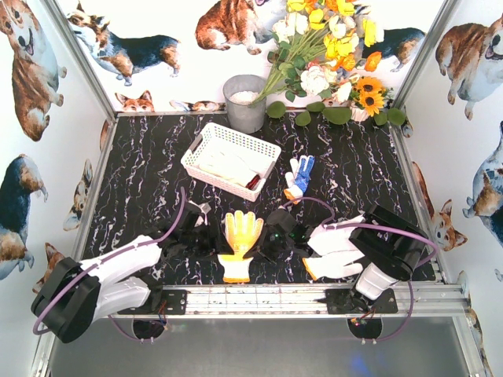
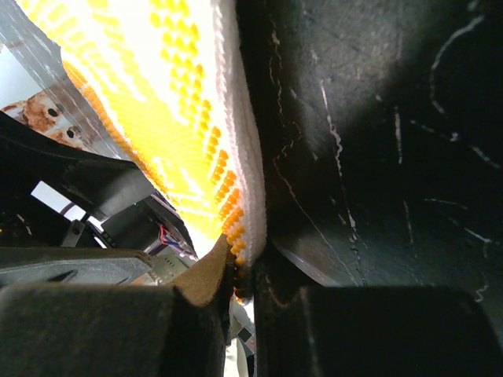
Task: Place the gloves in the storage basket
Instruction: Pair the glove with the glove.
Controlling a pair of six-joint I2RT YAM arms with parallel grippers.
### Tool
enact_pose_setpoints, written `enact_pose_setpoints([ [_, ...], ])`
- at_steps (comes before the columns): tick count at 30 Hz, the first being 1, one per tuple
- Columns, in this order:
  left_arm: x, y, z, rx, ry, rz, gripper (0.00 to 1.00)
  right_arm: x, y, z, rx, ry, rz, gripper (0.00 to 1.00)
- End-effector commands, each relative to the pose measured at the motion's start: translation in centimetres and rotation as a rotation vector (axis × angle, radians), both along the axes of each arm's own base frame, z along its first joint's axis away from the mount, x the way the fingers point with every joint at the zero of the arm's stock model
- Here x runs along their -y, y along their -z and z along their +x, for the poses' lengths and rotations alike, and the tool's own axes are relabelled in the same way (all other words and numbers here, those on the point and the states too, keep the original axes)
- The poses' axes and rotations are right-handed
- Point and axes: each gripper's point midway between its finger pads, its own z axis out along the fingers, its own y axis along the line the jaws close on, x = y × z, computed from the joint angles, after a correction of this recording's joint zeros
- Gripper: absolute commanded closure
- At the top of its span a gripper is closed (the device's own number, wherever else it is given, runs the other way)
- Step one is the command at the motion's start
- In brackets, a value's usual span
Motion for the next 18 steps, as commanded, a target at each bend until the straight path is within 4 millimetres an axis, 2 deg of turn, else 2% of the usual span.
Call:
enact_pose_setpoints([
  [1, 0.2, 0.9, 0.4, 0.001, -0.029, -0.029, 0.33, 1.0, 0.7, 0.4, 0.014, 0.010, -0.062, 1.00],
  [6, -0.5, 2.6, -0.1, -0.030, -0.026, 0.015, 0.33, 1.1, 0.7, 0.4, 0.012, 0.017, -0.060, 1.00],
  [14, -3.3, 3.5, 0.5, 0.011, -0.073, 0.149, 0.33, 1.1, 0.4, 0.5, 0.020, 0.018, -0.063, 1.00],
  [18, -4.3, 3.7, 0.9, 0.021, -0.121, 0.146, 0.34, 1.1, 0.4, 0.5, 0.021, 0.018, -0.063, 1.00],
])
